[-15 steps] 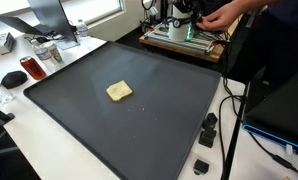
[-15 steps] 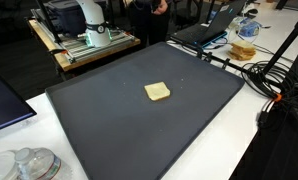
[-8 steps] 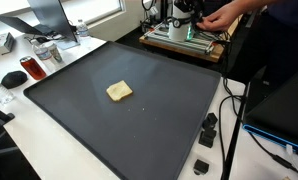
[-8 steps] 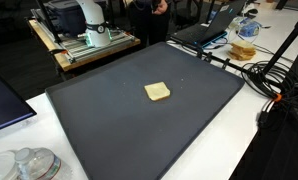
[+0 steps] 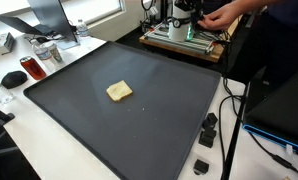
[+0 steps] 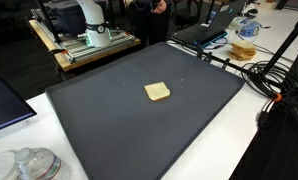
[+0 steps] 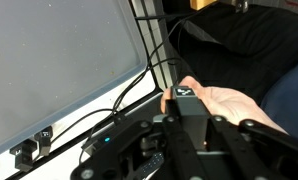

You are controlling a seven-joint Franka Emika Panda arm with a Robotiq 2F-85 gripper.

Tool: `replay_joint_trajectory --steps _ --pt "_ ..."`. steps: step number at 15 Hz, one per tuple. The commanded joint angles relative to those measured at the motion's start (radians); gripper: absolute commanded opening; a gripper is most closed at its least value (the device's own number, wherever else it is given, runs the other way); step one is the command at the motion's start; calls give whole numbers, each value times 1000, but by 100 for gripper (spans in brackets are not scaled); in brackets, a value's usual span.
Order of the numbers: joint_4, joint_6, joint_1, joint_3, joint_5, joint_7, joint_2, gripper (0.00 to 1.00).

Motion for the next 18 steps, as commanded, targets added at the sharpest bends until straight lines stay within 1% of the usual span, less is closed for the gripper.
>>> replay_joint_trajectory --steps 1,3,5,6,7,8,9,12,13,15,16,17,18 --pt "5 -12 -15 5 25 -26 -5 5" --pt "9 -17 -16 -6 39 -47 -1 5" --pt "-37 49 -26 -2 66 -34 -49 5" --pt "-72 118 -27 20 77 3 -85 5" --pt "-72 166 -30 23 92 18 -84 5" --pt "-9 216 -33 27 85 43 -32 5" --pt "30 267 -32 30 84 64 -1 5" --pt "87 452 -40 52 21 174 50 5" --pt "109 496 -50 58 -21 228 72 5" --pt "148 538 -75 64 -136 356 117 5" --pt "174 501 -88 62 -196 431 144 5" --pt "115 520 -45 39 -119 328 85 5" --pt "126 520 -52 39 -134 346 102 22"
